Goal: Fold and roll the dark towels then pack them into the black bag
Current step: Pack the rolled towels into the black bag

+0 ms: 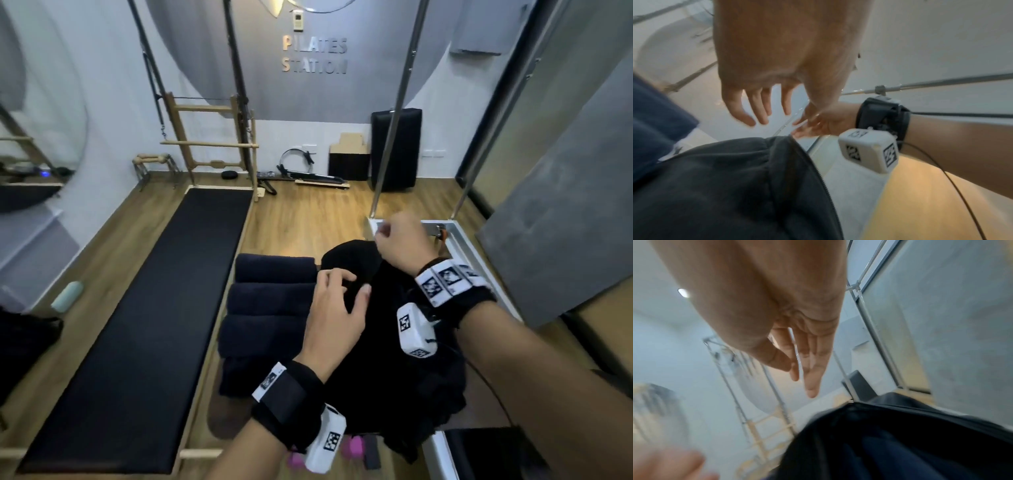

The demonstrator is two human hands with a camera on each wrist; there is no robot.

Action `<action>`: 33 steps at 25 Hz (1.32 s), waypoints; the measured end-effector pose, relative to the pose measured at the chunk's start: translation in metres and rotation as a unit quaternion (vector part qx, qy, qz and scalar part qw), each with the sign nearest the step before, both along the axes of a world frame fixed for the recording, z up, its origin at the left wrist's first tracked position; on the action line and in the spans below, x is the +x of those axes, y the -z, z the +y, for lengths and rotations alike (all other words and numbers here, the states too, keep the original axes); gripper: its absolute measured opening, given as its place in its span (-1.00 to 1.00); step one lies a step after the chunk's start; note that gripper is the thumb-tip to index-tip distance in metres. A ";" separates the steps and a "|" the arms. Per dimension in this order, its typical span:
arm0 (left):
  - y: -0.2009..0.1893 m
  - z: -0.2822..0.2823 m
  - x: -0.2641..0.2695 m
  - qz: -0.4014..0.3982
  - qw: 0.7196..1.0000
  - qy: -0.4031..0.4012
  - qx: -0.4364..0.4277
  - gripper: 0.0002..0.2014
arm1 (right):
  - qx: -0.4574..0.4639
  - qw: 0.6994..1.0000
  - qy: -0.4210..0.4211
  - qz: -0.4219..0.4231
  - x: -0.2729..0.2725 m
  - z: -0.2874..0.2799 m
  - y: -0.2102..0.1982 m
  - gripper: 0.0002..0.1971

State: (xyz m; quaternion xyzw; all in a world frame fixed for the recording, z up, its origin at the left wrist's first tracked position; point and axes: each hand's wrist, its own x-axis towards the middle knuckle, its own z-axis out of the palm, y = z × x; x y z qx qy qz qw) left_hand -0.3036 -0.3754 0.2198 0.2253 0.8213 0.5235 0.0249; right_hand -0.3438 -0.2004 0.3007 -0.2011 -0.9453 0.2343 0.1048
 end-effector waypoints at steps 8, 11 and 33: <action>0.063 -0.101 0.005 -0.251 0.933 -0.251 0.066 -0.44 | -0.003 0.929 -0.307 -0.207 0.003 -0.126 0.034 -0.70; 0.068 -0.115 0.013 -0.374 0.889 -0.246 0.100 -0.34 | 0.121 0.917 -0.311 -0.221 0.010 -0.145 0.061 -0.45; -0.049 -0.019 -0.018 -0.363 0.803 0.026 0.472 -0.31 | -0.507 0.838 -0.189 -0.073 0.060 -0.051 -0.026 0.10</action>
